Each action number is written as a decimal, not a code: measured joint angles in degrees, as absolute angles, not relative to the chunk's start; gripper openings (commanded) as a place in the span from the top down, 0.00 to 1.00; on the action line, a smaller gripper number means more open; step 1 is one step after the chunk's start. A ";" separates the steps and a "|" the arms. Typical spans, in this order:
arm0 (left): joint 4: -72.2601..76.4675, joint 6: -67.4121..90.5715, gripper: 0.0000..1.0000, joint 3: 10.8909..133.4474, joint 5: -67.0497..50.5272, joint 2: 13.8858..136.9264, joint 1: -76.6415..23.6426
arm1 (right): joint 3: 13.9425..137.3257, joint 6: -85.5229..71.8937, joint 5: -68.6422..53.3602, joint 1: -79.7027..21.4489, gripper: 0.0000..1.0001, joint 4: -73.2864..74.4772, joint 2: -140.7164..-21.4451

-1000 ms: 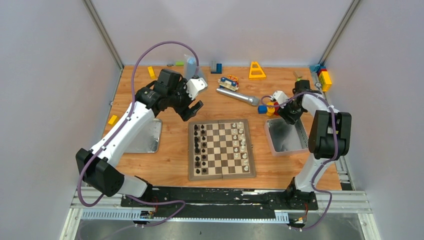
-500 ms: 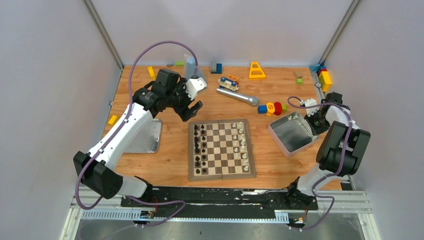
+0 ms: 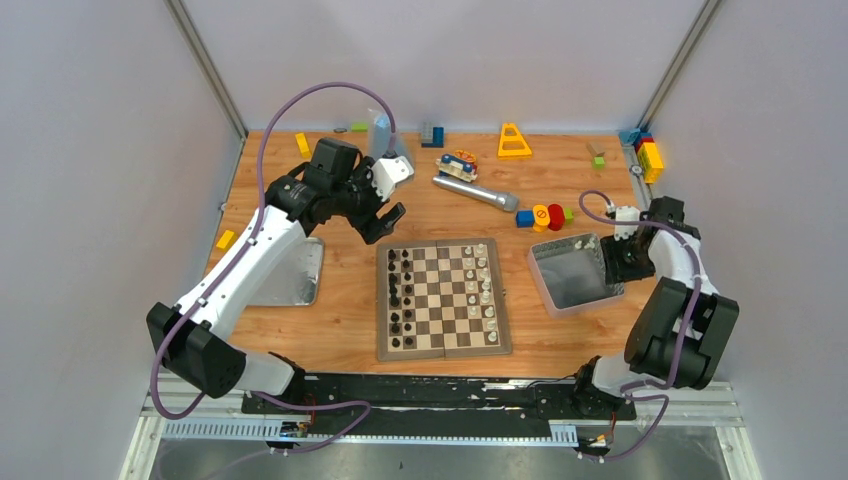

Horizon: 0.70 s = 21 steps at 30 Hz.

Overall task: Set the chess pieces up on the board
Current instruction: Adjust the storage box at the center of the board, then pick up the chess piece from the storage box.

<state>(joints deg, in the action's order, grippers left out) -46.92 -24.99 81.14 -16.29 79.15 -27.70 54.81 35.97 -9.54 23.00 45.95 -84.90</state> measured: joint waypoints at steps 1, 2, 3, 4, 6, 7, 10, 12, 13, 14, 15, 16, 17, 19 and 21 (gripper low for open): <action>-46.92 -24.99 0.10 81.14 -16.32 79.15 -27.70 | 54.94 35.42 -10.02 22.96 0.52 46.13 -84.03; -46.92 -24.99 0.10 81.14 -16.38 79.15 -27.70 | 55.46 34.79 -10.83 22.72 0.50 46.63 -83.02; -46.92 -24.99 0.10 81.14 -16.40 79.15 -27.70 | 56.31 34.13 -11.53 22.48 0.50 46.98 -82.32; -46.92 -24.99 0.10 81.14 -16.43 79.15 -27.70 | 57.63 33.41 -12.38 22.04 0.50 47.31 -81.89; -46.92 -24.99 0.10 81.14 -16.43 79.15 -27.70 | 59.99 32.23 -14.17 20.82 0.52 47.13 -81.71; -46.92 -24.99 0.10 81.14 -16.43 79.15 -27.70 | 61.32 31.40 -15.18 19.79 0.53 46.87 -81.71; -46.89 -24.99 0.10 81.14 -16.43 79.15 -27.70 | 63.64 29.43 -17.19 16.38 0.56 45.54 -82.24; -46.92 -24.99 0.09 81.14 -16.47 79.13 -27.70 | 64.18 28.25 -17.80 14.31 0.60 43.92 -83.68; -46.92 -24.97 0.09 81.14 -16.51 79.15 -27.70 | 64.18 27.55 -18.06 13.32 0.61 42.89 -84.88; -46.92 -24.97 0.09 81.14 -16.56 79.15 -27.70 | 64.18 26.96 -18.15 12.49 0.63 42.15 -86.21; -46.92 -24.97 0.09 81.14 -16.67 79.15 -27.70 | 64.18 26.44 -18.15 11.81 0.64 41.50 -87.50; -46.92 -24.97 0.09 81.14 -16.75 79.15 -27.70 | 64.18 25.98 -18.13 11.42 0.64 40.86 -88.66; -46.92 -24.95 0.09 81.14 -16.91 79.15 -27.70 | 64.16 25.47 -18.04 11.11 0.64 40.05 -89.91; -46.92 -24.95 0.09 81.14 -17.10 79.15 -27.70 | 64.12 24.82 -17.56 10.87 0.65 38.65 -91.83; -46.92 -24.95 0.09 81.14 -17.21 79.15 -27.70 | 64.03 24.23 -16.80 10.70 0.65 37.15 -93.27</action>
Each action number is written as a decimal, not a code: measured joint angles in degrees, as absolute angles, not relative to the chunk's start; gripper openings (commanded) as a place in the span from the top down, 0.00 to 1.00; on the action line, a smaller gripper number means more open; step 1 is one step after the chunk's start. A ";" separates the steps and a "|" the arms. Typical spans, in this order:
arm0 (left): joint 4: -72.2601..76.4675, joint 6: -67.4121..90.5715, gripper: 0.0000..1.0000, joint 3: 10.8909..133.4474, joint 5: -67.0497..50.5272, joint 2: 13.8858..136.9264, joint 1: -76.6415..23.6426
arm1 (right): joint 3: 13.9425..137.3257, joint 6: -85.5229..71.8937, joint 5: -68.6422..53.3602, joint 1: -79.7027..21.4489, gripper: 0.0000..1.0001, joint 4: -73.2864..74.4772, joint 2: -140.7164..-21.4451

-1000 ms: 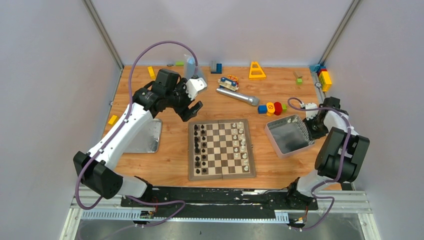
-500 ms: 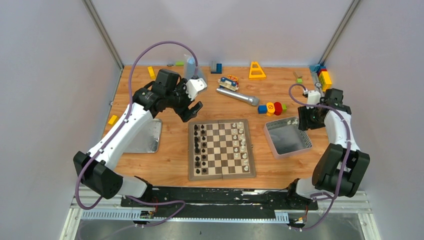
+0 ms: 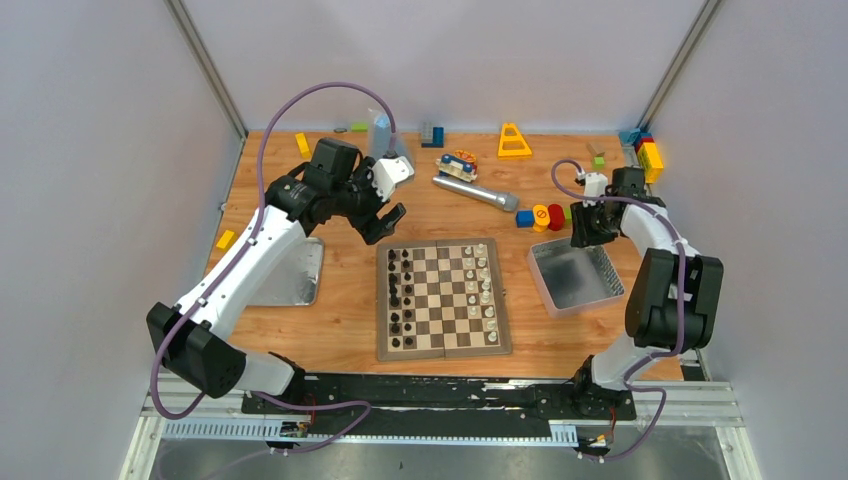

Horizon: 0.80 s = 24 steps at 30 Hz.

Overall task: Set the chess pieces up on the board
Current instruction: Pick up the chess piece from the storage box.

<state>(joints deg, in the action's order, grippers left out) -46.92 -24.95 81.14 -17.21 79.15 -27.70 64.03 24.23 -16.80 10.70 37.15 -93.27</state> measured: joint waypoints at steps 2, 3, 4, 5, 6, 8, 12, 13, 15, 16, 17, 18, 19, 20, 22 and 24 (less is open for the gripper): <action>-46.92 -24.95 0.09 81.14 -17.30 79.15 -27.70 | 63.81 24.01 -16.27 10.61 0.65 35.92 -93.84; -46.92 -24.97 0.09 81.14 -17.30 79.15 -27.70 | 63.64 23.99 -16.01 10.61 0.65 35.33 -93.97; -46.92 -24.95 0.09 81.14 -17.30 79.15 -27.70 | 63.48 23.97 -15.84 10.59 0.65 34.79 -94.06; -46.89 -24.95 0.09 81.14 -17.30 79.15 -27.70 | 63.40 23.97 -15.59 10.55 0.65 34.20 -94.15; -46.92 -24.95 0.09 81.14 -17.30 79.15 -27.70 | 63.33 23.99 -15.42 10.55 0.65 33.69 -94.26; -46.92 -24.95 0.09 81.14 -17.32 79.15 -27.70 | 63.24 24.01 -14.98 10.55 0.65 32.75 -94.54; -46.92 -24.95 0.09 81.14 -17.34 79.15 -27.70 | 62.00 24.05 -14.06 10.55 0.66 30.72 -94.65; -46.92 -24.95 0.09 81.14 -17.34 79.15 -27.70 | 61.65 24.10 -13.98 10.55 0.66 30.33 -94.70; -46.92 -24.95 0.09 81.14 -17.37 79.15 -27.70 | 60.75 24.27 -13.96 10.55 0.67 29.30 -94.78; -46.92 -24.95 0.09 81.14 -17.37 79.15 -27.70 | 60.40 24.36 -13.93 10.55 0.67 29.06 -94.80; -46.92 -24.95 0.09 81.14 -17.37 79.15 -27.70 | 59.88 24.53 -13.96 10.55 0.68 28.49 -94.80; -46.92 -24.95 0.09 81.14 -17.37 79.15 -27.70 | 59.31 24.73 -13.96 10.55 0.68 27.99 -94.80; -46.92 -24.95 0.09 81.14 -17.39 79.15 -27.70 | 58.78 24.95 -13.98 10.55 0.68 27.44 -94.80; -46.92 -24.95 0.09 81.14 -17.39 79.15 -27.70 | 58.26 25.15 -14.00 10.55 0.69 26.85 -94.80; -46.92 -24.95 0.09 81.14 -17.39 79.15 -27.70 | 57.08 25.65 -14.02 10.55 0.69 25.45 -94.80; -46.92 -24.95 0.09 81.14 -17.41 79.15 -27.70 | 56.01 26.11 -14.00 10.55 0.69 24.25 -94.80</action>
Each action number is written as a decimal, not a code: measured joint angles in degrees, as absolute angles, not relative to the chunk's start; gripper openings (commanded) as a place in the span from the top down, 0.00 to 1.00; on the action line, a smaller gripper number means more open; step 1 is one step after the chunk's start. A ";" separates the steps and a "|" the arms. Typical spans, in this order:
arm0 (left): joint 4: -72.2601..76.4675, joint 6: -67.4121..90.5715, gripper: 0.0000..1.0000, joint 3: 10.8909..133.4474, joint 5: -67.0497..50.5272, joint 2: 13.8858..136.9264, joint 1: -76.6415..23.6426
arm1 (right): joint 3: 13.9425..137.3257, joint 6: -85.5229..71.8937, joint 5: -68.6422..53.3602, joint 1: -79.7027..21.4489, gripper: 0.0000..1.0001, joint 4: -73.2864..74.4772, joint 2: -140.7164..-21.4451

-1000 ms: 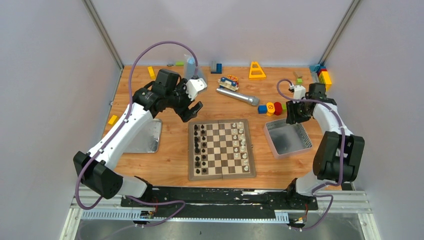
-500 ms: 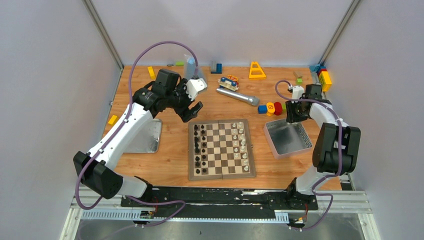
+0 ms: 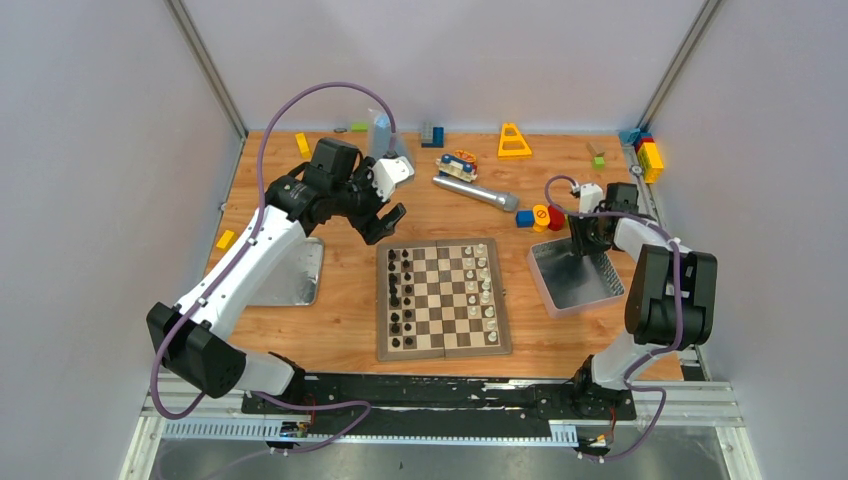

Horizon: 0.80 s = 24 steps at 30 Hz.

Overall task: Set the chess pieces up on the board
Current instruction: Pick up the chess piece from the storage box.

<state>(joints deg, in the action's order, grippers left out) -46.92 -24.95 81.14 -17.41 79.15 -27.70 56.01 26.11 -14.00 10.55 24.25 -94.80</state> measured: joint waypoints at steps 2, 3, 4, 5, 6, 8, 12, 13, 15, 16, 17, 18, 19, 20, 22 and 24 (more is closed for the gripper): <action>-46.92 -24.95 0.09 81.14 -17.47 79.15 -27.70 | 55.20 26.57 -14.00 10.55 0.69 23.11 -94.78; -46.92 -24.95 0.09 81.14 -17.50 79.15 -27.70 | 55.05 26.76 -13.98 10.55 0.69 22.74 -94.80; -46.92 -24.95 0.09 81.14 -17.50 79.15 -27.70 | 54.87 26.92 -13.98 10.55 0.70 22.26 -94.80; -46.92 -24.95 0.09 81.14 -17.50 79.15 -27.70 | 54.76 27.09 -14.00 10.55 0.70 21.69 -94.78; -46.92 -24.95 0.09 81.14 -17.52 79.15 -27.70 | 54.72 27.18 -13.98 10.55 0.70 21.28 -94.78; -46.92 -24.95 0.09 81.14 -17.52 79.15 -27.70 | 54.43 27.35 -14.00 10.55 0.70 20.21 -94.74; -46.92 -24.95 0.09 81.14 -17.52 79.15 -27.70 | 54.15 27.64 -14.00 10.55 0.70 19.18 -94.74; -46.92 -24.95 0.09 81.14 -17.52 79.15 -27.70 | 54.15 27.75 -13.98 10.55 0.70 19.00 -94.74; -46.92 -24.95 0.09 81.14 -17.56 79.15 -27.70 | 54.08 28.08 -13.96 10.55 0.70 18.41 -94.74; -46.94 -24.95 0.09 81.14 -17.61 79.15 -27.70 | 53.91 28.25 -13.96 10.55 0.70 18.04 -94.72; -46.94 -24.95 0.09 81.14 -17.65 79.15 -27.70 | 53.69 28.51 -13.96 10.55 0.70 17.63 -94.72; -46.92 -24.95 0.09 81.14 -17.69 79.15 -27.70 | 53.45 28.64 -13.98 10.55 0.70 17.26 -94.72; -46.94 -24.95 0.09 81.14 -17.74 79.15 -27.70 | 53.23 28.73 -14.00 10.55 0.70 16.88 -94.61; -46.94 -24.95 0.09 81.14 -17.74 79.15 -27.70 | 53.17 28.84 -13.98 10.55 0.71 16.80 -94.61; -46.94 -24.95 0.09 81.14 -17.76 79.15 -27.70 | 53.17 29.06 -13.96 10.52 0.73 16.53 -94.59; -46.94 -24.95 0.09 81.14 -17.74 79.15 -27.70 | 53.17 29.15 -13.96 10.52 0.75 16.23 -94.59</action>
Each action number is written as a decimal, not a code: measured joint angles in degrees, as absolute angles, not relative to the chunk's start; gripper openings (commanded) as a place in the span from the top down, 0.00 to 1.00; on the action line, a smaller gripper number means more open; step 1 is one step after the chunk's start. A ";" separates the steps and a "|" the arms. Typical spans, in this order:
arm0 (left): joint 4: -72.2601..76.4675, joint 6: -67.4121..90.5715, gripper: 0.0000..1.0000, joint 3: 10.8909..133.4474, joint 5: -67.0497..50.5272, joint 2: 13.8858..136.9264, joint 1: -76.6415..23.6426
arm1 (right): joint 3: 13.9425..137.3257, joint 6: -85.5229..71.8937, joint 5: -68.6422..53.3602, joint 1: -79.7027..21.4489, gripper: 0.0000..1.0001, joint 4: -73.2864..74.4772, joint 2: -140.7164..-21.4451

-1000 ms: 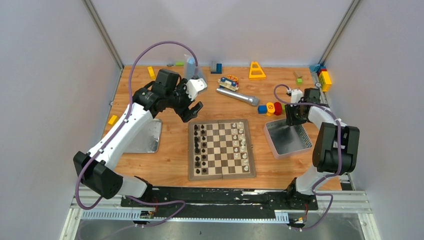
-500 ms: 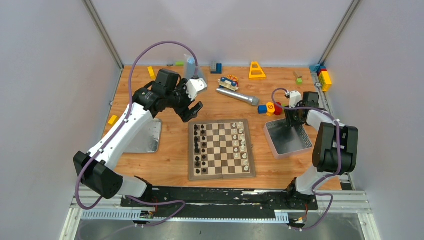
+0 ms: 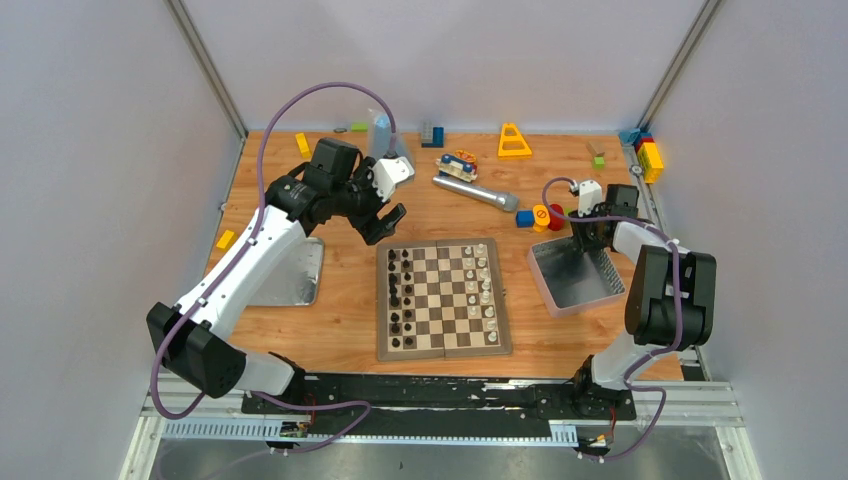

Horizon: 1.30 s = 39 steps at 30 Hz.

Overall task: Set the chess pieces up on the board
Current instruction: Pick up the chess piece from the storage box, then place the chess piece on the chessboard.

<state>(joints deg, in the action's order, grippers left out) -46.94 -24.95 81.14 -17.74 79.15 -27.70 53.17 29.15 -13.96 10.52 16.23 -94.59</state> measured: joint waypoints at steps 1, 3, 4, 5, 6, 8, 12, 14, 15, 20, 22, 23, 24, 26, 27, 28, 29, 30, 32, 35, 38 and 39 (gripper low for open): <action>-46.94 -24.93 0.09 81.14 -17.76 79.15 -27.70 | 53.17 29.23 -13.93 10.55 0.76 16.10 -94.61; -46.96 -24.95 0.09 81.14 -17.76 79.15 -27.70 | 53.06 29.30 -13.96 10.55 0.79 15.62 -94.59; -46.98 -24.95 0.09 81.14 -17.76 79.15 -27.70 | 52.95 29.32 -13.96 10.55 0.80 15.40 -94.59; -46.98 -24.95 0.09 81.14 -17.76 79.15 -27.70 | 52.84 29.39 -13.96 10.57 0.81 15.29 -94.59; -47.00 -24.95 0.09 81.14 -17.76 79.15 -27.70 | 52.73 29.47 -13.96 10.57 0.83 15.22 -94.59; -47.05 -24.95 0.09 81.14 -17.78 79.15 -27.70 | 52.47 29.63 -14.00 10.63 0.86 15.07 -94.56; -47.13 -24.95 0.09 81.14 -17.80 79.18 -27.70 | 52.31 29.78 -14.33 10.83 0.93 15.05 -94.39; -47.29 -24.95 0.09 81.14 -17.85 79.18 -27.70 | 52.14 29.87 -14.61 10.98 0.96 14.94 -94.08; -47.33 -24.97 0.09 81.14 -17.89 79.15 -27.70 | 51.86 29.93 -14.72 11.07 0.97 14.87 -93.67; -47.35 -24.95 0.09 81.14 -17.93 79.18 -27.70 | 50.92 29.95 -15.31 11.16 1.00 14.87 -91.33; -47.40 -24.95 0.09 81.14 -17.96 79.18 -27.70 | 50.87 29.98 -15.68 11.18 1.00 15.20 -90.30; -47.44 -24.95 0.09 81.14 -17.96 79.18 -27.70 | 50.87 30.13 -16.03 11.18 1.00 15.55 -89.62; -47.48 -24.95 0.09 81.14 -17.96 79.18 -27.70 | 50.81 30.26 -16.47 11.18 1.00 15.97 -88.79; -47.53 -24.97 0.09 81.14 -17.93 79.18 -27.70 | 50.70 30.79 -17.72 11.18 1.00 17.54 -86.83; -47.55 -24.97 0.09 81.14 -17.93 79.18 -27.70 | 50.68 31.20 -18.57 11.18 1.00 18.70 -85.67; -47.55 -24.97 0.08 81.14 -17.91 79.18 -27.70 | 50.68 31.57 -19.55 11.18 1.00 20.03 -84.36; -47.57 -24.97 0.08 81.14 -17.89 79.18 -27.70 | 50.68 31.92 -20.60 11.14 1.00 21.58 -82.96; -47.57 -24.97 0.08 81.14 -17.80 79.18 -27.70 | 50.68 32.40 -21.96 10.98 1.00 23.46 -81.23; -47.59 -24.97 0.08 81.14 -17.41 79.18 -27.70 | 50.70 33.34 -24.23 10.26 1.00 26.74 -78.19; -47.48 -24.95 0.08 81.14 -16.23 79.15 -27.70 | 50.70 35.14 -27.59 7.44 1.00 32.21 -72.58; -47.18 -24.75 0.07 81.14 -14.59 79.15 -27.62 | 50.70 36.27 -30.35 -0.75 1.00 35.88 -67.83; -47.07 -24.71 0.06 81.14 -14.20 79.13 -27.53 | 50.70 36.42 -31.09 -3.75 1.00 36.84 -66.70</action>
